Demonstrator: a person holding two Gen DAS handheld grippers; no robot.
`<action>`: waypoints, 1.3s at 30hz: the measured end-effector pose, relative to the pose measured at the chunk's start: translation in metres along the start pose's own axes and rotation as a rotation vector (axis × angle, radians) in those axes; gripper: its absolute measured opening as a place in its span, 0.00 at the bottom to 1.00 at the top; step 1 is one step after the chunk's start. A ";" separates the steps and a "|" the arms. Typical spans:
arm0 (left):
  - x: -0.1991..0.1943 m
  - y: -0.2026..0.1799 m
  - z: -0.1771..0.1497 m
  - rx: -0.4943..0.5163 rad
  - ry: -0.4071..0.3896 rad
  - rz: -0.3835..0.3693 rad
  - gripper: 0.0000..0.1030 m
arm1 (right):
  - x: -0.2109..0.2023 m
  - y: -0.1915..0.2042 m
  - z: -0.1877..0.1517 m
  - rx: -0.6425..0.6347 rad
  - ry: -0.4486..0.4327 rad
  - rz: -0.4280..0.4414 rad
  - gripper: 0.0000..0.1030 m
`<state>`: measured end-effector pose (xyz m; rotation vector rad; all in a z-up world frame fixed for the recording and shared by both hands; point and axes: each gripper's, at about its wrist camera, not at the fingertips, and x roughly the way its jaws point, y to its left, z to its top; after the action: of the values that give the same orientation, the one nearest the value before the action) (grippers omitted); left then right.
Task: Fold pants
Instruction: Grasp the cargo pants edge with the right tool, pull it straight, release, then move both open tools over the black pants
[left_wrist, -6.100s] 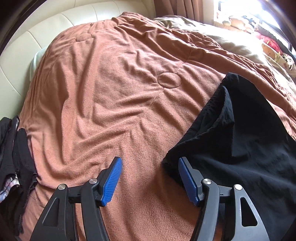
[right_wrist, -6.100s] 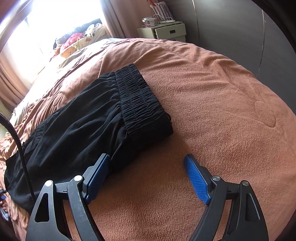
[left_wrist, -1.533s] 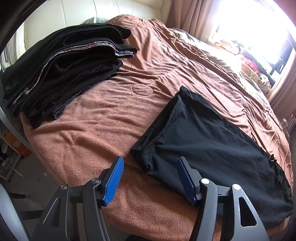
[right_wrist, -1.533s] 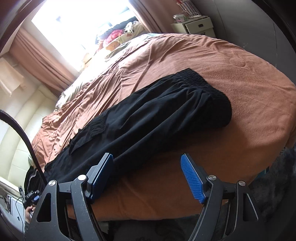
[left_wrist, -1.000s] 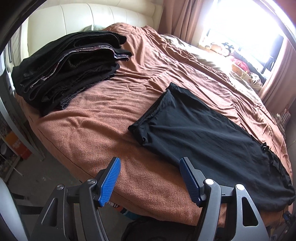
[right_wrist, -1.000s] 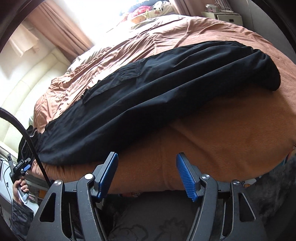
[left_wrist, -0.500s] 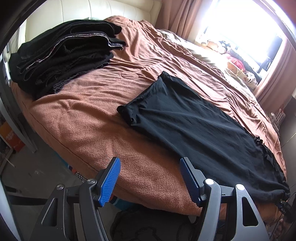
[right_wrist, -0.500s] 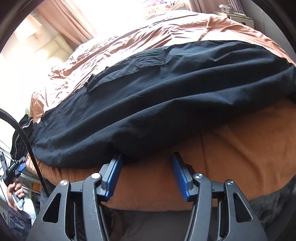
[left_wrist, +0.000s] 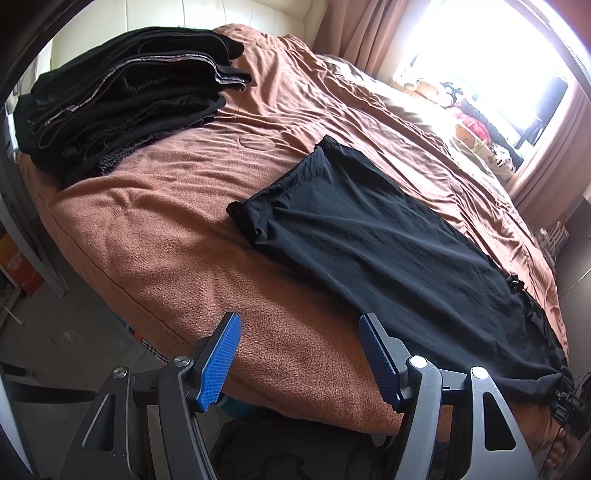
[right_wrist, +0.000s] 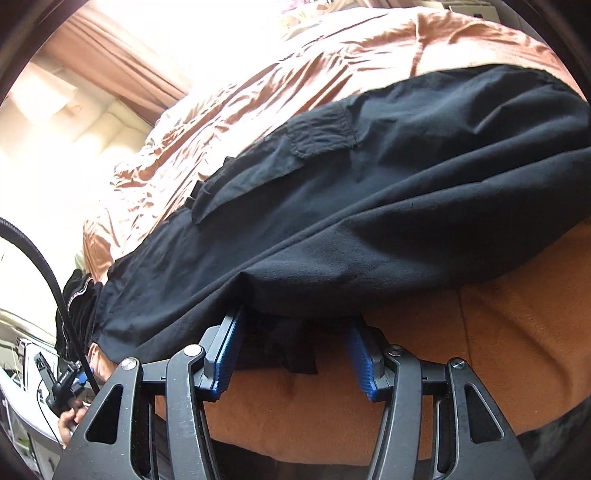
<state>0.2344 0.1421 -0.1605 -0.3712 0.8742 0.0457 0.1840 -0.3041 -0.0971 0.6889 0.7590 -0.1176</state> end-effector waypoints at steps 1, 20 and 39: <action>-0.001 0.001 0.001 0.000 -0.003 0.000 0.67 | 0.002 0.000 -0.002 0.000 0.020 -0.019 0.25; -0.013 0.018 0.015 -0.001 -0.056 0.035 0.67 | -0.039 0.011 -0.054 -0.054 0.130 -0.070 0.07; 0.020 -0.015 0.107 0.136 -0.055 0.085 0.67 | -0.081 0.035 0.005 -0.251 0.003 -0.229 0.44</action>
<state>0.3293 0.1620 -0.1090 -0.2045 0.8337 0.0736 0.1395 -0.2912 -0.0212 0.3632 0.8378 -0.2255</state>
